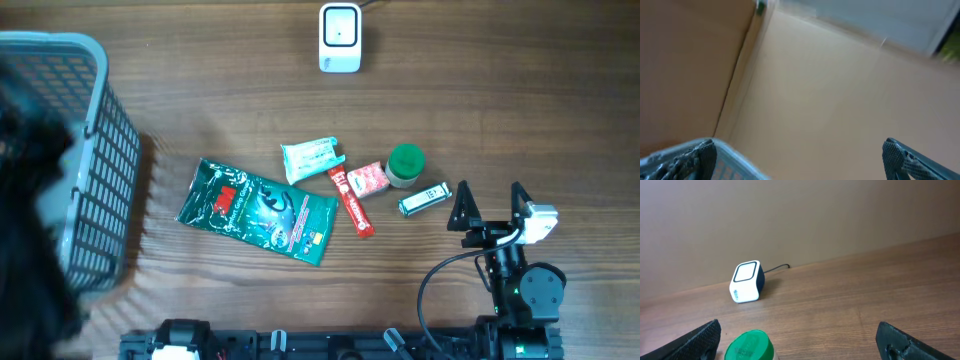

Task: Scan the item barcode
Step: 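Withdraw the left arm to rest and reach the right gripper toward the jar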

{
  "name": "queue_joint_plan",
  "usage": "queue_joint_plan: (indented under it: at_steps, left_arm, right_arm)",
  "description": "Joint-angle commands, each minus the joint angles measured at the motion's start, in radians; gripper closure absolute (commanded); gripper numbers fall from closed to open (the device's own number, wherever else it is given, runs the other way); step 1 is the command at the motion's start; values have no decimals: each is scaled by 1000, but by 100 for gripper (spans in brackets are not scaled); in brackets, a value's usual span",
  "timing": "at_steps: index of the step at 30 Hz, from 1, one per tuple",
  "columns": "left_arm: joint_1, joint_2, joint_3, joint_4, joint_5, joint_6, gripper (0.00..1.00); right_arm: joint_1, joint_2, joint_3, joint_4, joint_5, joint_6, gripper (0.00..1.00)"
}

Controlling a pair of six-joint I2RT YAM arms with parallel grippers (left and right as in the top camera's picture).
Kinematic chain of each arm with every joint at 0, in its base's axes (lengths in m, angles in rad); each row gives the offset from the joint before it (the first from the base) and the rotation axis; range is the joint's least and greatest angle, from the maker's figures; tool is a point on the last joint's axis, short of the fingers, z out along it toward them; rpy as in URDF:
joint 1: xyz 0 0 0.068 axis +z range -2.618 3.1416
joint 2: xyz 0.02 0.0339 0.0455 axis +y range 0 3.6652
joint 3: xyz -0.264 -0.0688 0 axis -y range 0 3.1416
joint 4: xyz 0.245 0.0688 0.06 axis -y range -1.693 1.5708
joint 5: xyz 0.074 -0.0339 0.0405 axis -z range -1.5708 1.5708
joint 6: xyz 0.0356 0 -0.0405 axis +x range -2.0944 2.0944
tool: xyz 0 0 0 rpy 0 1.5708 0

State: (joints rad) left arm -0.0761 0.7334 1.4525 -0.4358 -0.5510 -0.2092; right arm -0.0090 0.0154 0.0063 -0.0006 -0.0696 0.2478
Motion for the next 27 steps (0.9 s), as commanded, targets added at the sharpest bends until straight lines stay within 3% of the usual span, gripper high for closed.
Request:
queue_joint_plan:
  at_steps: [1, 5, 9, 11, 18, 22, 27]
  left_arm:
    - [7, -125, -70, 29, 112, 23, 0]
    - [7, -283, -159, 79, 169, 23, 0]
    - [18, -397, -233, 123, 164, 22, 0]
    - [48, -451, -280, 151, 157, 22, 0]
    - [212, -523, -342, 174, 204, -43, 0]
    - [290, -572, -378, 169, 360, -108, 0]
    - [225, -729, -394, 166, 420, -117, 0]
  right_arm:
    - [6, -8, -1, 2, 10, -9, 0]
    - [6, -8, -1, 2, 7, -3, 0]
    - [6, -7, -1, 13, -140, 362, 0]
    - [6, 2, -1, 30, -297, 442, 0]
    - [6, 2, -1, 32, -566, 446, 0]
    - [6, 2, -1, 32, -593, 433, 0]
    - [6, 2, -1, 29, -662, 432, 0]
